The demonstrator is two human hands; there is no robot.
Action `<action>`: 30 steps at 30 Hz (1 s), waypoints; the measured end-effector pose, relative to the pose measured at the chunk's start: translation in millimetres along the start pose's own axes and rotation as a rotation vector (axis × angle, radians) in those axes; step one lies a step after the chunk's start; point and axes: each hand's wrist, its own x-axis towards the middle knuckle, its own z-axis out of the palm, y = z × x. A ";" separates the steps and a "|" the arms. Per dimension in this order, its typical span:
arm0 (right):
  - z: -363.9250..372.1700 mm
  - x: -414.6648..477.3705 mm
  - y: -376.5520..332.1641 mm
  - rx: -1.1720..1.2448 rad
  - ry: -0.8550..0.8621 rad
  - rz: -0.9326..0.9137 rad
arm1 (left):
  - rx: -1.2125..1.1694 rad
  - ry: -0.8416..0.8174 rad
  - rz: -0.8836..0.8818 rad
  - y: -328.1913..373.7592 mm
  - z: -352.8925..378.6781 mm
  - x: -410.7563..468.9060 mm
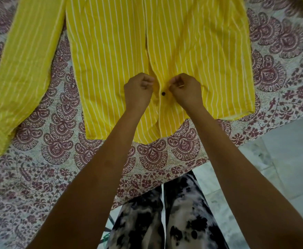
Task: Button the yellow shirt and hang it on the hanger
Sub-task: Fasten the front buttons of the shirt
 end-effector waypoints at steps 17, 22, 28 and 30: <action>27.7 58.3 -35.1 -0.272 -0.042 -0.103 | 0.117 0.005 0.050 4.8 2.2 45.9; 15.5 59.1 -23.0 0.015 -0.048 0.042 | 0.218 0.013 0.081 5.0 14.0 45.2; 15.4 55.0 -15.8 0.281 -0.072 0.134 | 0.330 0.038 0.078 10.8 20.5 47.4; 18.0 54.1 -12.4 0.326 -0.076 0.134 | 0.312 0.054 0.055 13.4 19.1 46.9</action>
